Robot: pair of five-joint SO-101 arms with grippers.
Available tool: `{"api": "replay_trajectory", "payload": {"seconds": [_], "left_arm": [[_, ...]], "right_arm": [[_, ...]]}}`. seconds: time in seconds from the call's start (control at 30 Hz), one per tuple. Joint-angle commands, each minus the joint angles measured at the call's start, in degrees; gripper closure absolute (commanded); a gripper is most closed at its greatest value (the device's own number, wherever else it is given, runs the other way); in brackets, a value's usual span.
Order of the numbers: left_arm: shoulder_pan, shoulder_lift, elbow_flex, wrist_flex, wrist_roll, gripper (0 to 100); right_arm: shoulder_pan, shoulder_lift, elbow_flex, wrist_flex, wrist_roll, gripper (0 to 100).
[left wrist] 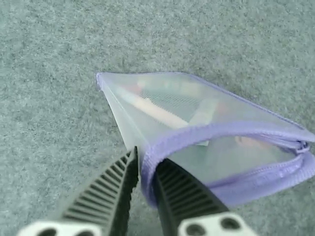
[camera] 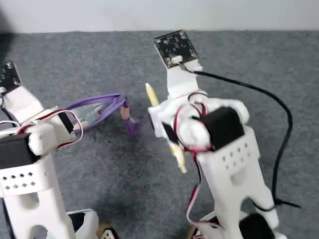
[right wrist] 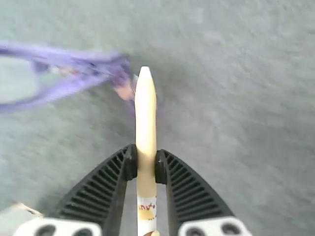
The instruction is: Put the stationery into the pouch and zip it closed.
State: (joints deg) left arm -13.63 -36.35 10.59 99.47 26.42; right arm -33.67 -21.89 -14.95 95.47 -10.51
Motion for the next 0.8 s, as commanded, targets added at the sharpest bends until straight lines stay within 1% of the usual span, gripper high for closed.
{"api": "replay_trajectory", "payload": {"seconds": [0.0,0.07,0.17,0.37,0.5,0.6,0.77], "left_arm": [[-0.09,-0.18,1.19,0.00,0.35,99],[-0.09,-0.18,1.19,0.00,0.35,99],[-0.09,-0.18,1.19,-0.09,0.35,99],[-0.09,-0.18,1.10,0.00,0.35,99],[-0.09,0.09,1.10,-0.26,0.35,99],[-0.09,0.18,1.10,-0.26,0.35,99],[-0.09,0.26,1.10,-0.26,0.35,99]], "right_arm": [[-3.74,-6.64,2.46,-6.73,-6.15,99.1],[-5.14,-9.98,5.54,-12.97,-8.35,99.1],[-6.20,-15.16,12.84,-25.63,-9.23,99.1],[-6.29,-24.84,34.11,-57.54,-9.41,99.1],[-7.08,-26.86,45.45,-79.16,-9.41,99.1],[-8.75,-26.07,50.11,-89.89,-9.41,99.1],[-10.24,-19.47,50.81,-100.00,-9.32,99.1]]}}
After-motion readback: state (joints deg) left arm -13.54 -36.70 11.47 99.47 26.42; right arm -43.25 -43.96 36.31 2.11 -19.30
